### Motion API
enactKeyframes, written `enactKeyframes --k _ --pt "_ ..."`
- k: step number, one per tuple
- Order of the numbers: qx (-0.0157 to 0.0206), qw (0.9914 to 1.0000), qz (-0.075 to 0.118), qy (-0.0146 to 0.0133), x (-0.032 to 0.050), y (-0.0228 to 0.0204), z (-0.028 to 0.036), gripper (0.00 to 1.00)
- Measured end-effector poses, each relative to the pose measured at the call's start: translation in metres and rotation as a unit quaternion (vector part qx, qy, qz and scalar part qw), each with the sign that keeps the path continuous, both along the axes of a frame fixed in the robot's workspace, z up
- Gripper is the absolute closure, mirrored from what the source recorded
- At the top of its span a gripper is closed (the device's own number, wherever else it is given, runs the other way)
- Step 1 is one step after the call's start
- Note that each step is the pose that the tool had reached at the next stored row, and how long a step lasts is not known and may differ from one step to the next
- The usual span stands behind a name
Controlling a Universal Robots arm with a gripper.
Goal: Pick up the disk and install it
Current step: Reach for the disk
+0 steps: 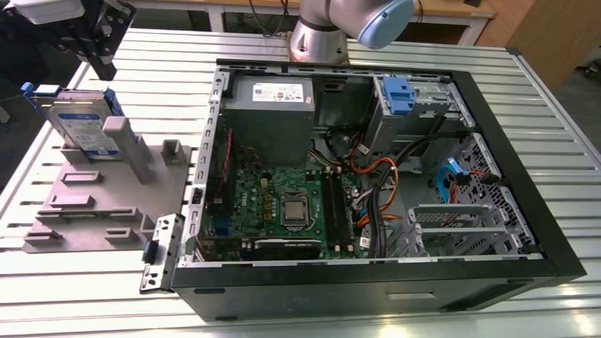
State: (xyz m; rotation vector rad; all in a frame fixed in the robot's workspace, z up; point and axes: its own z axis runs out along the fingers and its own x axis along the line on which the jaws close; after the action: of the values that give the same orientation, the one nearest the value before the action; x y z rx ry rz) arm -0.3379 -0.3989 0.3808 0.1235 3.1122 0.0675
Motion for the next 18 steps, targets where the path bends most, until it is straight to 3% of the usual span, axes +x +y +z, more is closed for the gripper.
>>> enactKeyframes --k 18 --pt "0.0000 1.00000 0.000 0.0000 -0.0173 0.0000 -0.0017 0.89"
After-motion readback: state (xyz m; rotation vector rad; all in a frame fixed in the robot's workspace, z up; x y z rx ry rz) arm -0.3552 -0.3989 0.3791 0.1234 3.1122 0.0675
